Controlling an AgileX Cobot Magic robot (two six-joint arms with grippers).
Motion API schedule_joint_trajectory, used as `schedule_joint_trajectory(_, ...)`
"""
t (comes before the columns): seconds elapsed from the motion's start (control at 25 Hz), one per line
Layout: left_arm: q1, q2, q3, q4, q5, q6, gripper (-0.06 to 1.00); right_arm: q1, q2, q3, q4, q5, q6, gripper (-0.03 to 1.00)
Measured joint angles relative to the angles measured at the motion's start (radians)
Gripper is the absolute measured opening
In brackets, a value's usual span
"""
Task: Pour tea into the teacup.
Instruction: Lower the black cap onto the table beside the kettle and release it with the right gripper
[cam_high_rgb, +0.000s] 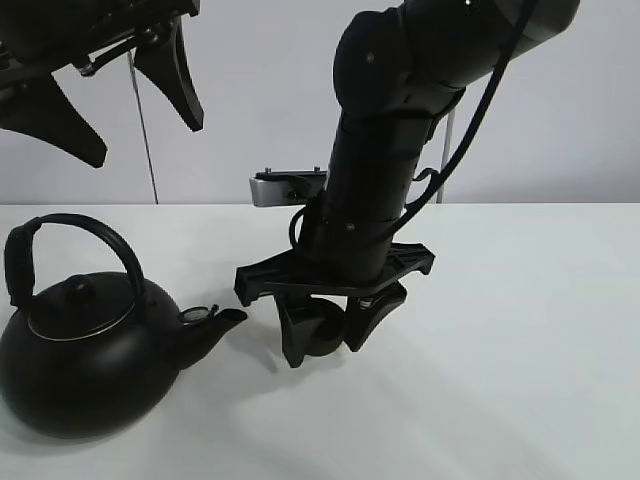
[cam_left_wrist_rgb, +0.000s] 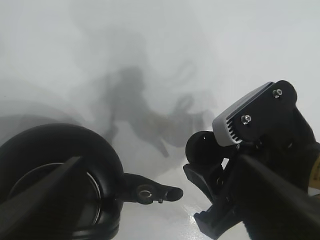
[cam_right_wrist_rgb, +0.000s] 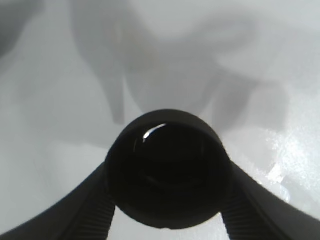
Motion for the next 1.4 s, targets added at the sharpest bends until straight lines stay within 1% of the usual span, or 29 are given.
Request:
schedule_joint_trajectory(0.36,0.000,0.000,0.000,0.001,0.000,0.000,0.58,0.000,0.047,0.000,0.001,0.028,0.000,0.40)
schedule_joint_trajectory(0.68,0.000,0.000,0.000,0.001,0.000,0.000,0.58,0.000,0.052,-0.004,0.012,0.029,0.000,0.40)
schedule_joint_trajectory(0.76,0.000,0.000,0.000,0.001,0.000,0.000,0.58,0.000,0.053,-0.004,0.022,0.031,0.000,0.43)
schedule_joint_trajectory(0.88,0.000,0.000,0.000,0.001,0.000,0.000,0.58,0.000,0.053,-0.004,0.032,0.032,0.000,0.52)
schedule_joint_trajectory(0.96,0.000,0.000,0.000,0.001,0.000,0.000,0.58,0.000,0.052,-0.007,0.035,0.034,0.000,0.56)
schedule_joint_trajectory(1.16,0.000,0.000,0.000,0.001,0.000,0.000,0.58,0.000,0.041,-0.007,0.033,0.036,0.000,0.58)
schedule_joint_trajectory(1.4,0.000,0.000,0.000,0.001,0.000,0.000,0.58,0.000,-0.047,-0.004,0.018,0.056,0.005,0.58)
